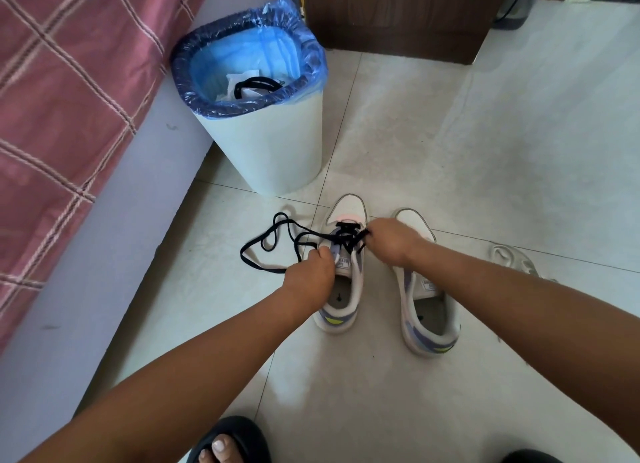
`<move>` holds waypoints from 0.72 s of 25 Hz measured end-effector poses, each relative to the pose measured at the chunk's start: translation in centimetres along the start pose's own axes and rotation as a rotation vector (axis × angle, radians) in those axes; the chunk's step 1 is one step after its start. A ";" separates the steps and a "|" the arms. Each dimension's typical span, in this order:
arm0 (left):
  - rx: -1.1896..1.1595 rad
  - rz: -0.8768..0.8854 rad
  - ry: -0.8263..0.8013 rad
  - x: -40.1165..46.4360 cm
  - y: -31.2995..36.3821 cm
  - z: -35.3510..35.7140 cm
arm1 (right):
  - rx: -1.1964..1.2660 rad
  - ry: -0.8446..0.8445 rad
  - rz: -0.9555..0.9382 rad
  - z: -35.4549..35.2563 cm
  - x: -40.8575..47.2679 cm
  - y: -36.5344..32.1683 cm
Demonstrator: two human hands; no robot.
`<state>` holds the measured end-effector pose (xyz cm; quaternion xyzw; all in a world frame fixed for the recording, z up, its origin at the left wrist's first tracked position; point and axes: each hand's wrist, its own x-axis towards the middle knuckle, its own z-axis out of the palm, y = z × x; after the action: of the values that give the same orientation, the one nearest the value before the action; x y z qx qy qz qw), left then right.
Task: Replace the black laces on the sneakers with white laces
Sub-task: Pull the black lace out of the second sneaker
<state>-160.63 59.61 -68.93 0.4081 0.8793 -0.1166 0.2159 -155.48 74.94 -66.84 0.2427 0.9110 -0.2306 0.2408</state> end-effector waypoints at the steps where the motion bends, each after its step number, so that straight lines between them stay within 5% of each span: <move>1: 0.000 -0.003 -0.007 0.1 0.0 0.0 | -0.302 0.116 -0.033 -0.9 0.0 0.2; 3: 0.004 -0.006 -0.012 0.1 0.0 0.0 | -0.530 0.266 -0.056 -1.6 -0.2 0.1; 4: 0.008 -0.003 -0.008 0.1 0.1 0.1 | -0.429 0.253 -0.015 -1.2 -0.2 0.0; 9: -0.015 -0.003 0.005 0.0 0.2 0.1 | 0.706 -0.201 0.256 1.3 -1.5 -1.3; 15: -0.024 -0.031 -0.015 0.2 0.1 0.2 | 0.334 0.379 0.263 -3.5 0.6 1.4; 18: -0.040 -0.024 -0.020 0.2 0.3 0.2 | 0.408 0.165 0.234 -2.1 0.0 0.6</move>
<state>-160.49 59.86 -69.20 0.3920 0.8842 -0.1055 0.2313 -155.84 76.52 -65.43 0.4081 0.8278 -0.3599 0.1365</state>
